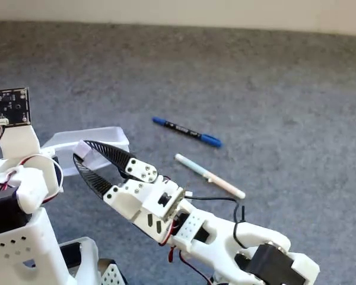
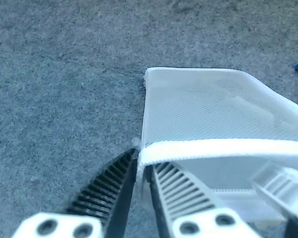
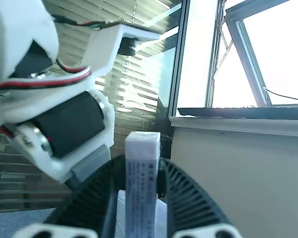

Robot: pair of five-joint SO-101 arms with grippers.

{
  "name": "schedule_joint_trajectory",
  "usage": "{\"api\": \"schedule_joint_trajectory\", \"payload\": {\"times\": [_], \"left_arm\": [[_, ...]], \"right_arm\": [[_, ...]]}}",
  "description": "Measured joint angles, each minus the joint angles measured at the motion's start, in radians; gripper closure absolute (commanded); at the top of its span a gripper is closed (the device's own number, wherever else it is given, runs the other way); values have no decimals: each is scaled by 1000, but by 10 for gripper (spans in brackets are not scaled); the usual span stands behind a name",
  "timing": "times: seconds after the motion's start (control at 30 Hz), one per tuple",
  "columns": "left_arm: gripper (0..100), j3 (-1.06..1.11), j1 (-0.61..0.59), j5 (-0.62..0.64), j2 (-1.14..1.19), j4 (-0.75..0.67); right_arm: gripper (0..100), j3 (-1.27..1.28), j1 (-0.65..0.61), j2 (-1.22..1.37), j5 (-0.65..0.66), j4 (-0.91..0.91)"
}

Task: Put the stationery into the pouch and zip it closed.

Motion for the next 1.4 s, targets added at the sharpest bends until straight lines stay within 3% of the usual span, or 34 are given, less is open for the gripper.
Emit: {"api": "schedule_joint_trajectory", "payload": {"times": [0.17, 0.37, 0.7, 1.03, 1.23, 1.4], "left_arm": [[995, 0, 0, 0, 0, 0], [995, 2, 0, 0, 0, 0], [995, 3, 0, 0, 2, 0], [995, 3, 0, 0, 3, 0], [995, 3, 0, 0, 15, 0], [995, 3, 0, 0, 15, 0]], "right_arm": [[888, 11, -14, 0, 0, 0], [886, 40, -31, 0, 2, -2], [882, 97, -92, 0, 126, 0], [888, 135, -97, 0, 129, 0], [997, 146, -97, 0, 129, 0], [994, 147, -98, 2, 129, 0]]}}
